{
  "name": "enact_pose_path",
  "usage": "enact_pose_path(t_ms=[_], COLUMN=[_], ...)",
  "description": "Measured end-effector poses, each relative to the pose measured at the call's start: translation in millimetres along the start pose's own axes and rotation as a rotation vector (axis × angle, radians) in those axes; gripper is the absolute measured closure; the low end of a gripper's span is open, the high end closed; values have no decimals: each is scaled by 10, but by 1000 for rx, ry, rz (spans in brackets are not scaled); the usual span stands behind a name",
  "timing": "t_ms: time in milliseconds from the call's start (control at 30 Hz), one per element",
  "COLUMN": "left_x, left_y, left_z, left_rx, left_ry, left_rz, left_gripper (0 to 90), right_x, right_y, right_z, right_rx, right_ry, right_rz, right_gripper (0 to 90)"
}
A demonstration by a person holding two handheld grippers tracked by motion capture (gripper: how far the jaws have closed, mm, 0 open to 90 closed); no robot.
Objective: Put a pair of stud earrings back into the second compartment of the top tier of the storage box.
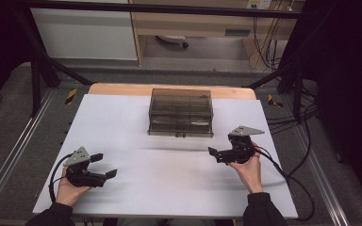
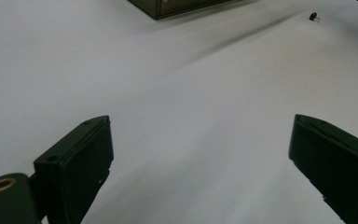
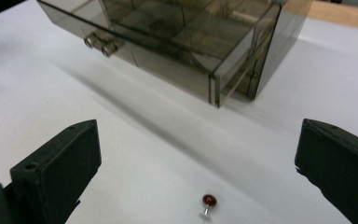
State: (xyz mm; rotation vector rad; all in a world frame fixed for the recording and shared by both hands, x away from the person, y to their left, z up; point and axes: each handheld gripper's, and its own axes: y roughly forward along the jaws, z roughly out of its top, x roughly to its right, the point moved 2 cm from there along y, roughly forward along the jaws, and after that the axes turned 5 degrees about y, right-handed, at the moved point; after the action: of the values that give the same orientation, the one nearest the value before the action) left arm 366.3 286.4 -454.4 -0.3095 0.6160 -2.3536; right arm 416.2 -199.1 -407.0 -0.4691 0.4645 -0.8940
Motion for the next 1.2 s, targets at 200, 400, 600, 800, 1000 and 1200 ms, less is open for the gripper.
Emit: enact_pose_path(t_ms=[200,400,600,800,1000,1200], left_x=[1,2,7,6,6,11], left_y=[3,4,5,3,6,9], left_z=[-1,-1,-1,0,-1,0], left_rx=[-2,-2,-2,0,-2,-2], left_ry=[0,0,2,0,2,2], left_rz=[0,-1,-3,-4,-5,-5], left_gripper=[60,59,60,60,60,60], right_x=[49,75,103,141,145,136], right_y=[64,124,163,180,217,245], right_z=[-151,-247,-325,-414,-468,-487], right_rx=[-17,-43,-71,-91,-117,-124], right_ry=[15,19,25,40,59,55], right_rz=[-5,-11,-28,-35,-45,-59], right_gripper=[17,47,137,283,408,530])
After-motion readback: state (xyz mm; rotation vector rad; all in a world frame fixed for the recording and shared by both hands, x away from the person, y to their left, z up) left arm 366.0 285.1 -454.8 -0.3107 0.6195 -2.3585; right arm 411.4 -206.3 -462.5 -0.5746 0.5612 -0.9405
